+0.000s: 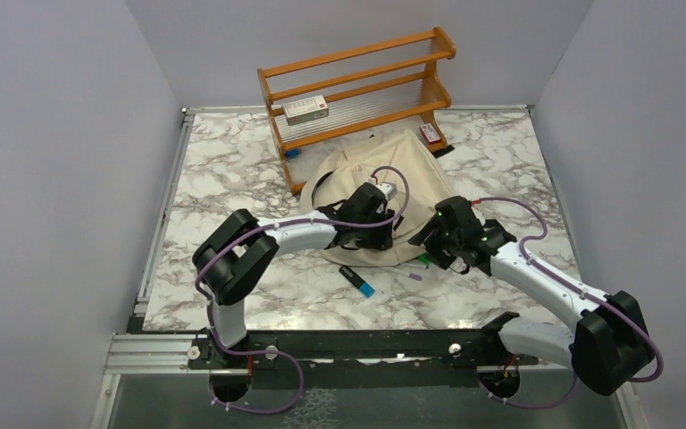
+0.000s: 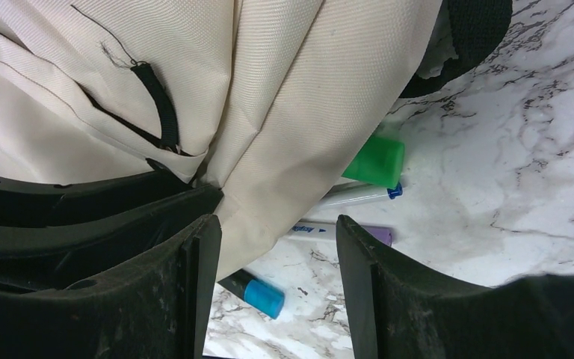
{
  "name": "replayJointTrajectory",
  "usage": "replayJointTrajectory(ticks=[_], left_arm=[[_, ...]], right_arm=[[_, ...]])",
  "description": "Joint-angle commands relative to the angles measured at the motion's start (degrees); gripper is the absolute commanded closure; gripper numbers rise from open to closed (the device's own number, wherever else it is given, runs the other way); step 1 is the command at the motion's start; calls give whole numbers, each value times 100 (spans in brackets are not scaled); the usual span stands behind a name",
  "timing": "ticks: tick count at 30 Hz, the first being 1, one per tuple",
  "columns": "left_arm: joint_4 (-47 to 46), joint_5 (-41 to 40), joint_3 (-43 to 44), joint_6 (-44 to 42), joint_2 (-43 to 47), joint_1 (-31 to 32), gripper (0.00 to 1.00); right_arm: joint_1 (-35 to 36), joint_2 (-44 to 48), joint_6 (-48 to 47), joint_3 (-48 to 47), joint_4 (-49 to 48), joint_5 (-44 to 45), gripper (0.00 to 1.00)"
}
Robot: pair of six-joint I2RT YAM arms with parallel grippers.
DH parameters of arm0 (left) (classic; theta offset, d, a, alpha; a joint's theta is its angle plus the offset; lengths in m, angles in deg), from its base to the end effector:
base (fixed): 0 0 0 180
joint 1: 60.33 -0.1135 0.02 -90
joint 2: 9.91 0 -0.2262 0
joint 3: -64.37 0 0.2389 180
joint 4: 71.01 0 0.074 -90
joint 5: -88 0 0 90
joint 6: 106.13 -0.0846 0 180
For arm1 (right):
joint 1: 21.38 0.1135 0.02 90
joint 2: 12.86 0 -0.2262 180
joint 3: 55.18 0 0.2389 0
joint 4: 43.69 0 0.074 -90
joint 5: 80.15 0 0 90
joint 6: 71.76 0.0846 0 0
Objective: Pack the student bag
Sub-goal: Zip the student bag at the center of the board.
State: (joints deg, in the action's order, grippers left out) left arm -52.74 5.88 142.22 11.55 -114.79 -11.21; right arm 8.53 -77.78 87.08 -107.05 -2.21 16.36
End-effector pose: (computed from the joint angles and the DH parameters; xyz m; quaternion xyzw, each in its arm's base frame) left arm 0.2543 -0.3115 0.1114 0.1973 0.9017 -0.2854 0.2578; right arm 0.2202 0.1156 0.1357 0.3332 0.8908 0.1956 0.2391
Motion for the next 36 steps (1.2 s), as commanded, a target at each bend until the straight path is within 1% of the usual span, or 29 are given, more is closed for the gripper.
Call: replayJointTrajectory(ticks=[1,5,15,17,23,27,28,34,35,36], left_arm=[[-231,-38,189,87,-59,18,59],[-300,-111,208,82,-34,18,62],[-295,-114,377,22,-115,17,63],[-294,-111,375,2,-112,13,67],[-210,-127,354,-34,-19,14,87],[-219,-99,217,14,247,11,99],[-244,-102,158,48,328,15,100],[-352,-52,-99,154,784,10,100],[-416,-30,-119,158,845,11,100],[-494,2,-129,159,892,14,100]], right_arm=[[4,51,-134,59,-184,-122,38],[-3,-30,-247,27,-237,-230,38],[-1,-78,-327,9,-248,-220,38],[-3,-89,-329,23,-261,-220,38],[2,-141,-285,110,-341,-245,38],[-2,-234,-288,105,-480,-309,38],[-3,-297,-290,69,-487,-322,38],[-3,-556,-142,17,-627,-445,34],[-3,-553,-64,70,-717,-482,33],[-3,-548,-26,122,-800,-536,30]])
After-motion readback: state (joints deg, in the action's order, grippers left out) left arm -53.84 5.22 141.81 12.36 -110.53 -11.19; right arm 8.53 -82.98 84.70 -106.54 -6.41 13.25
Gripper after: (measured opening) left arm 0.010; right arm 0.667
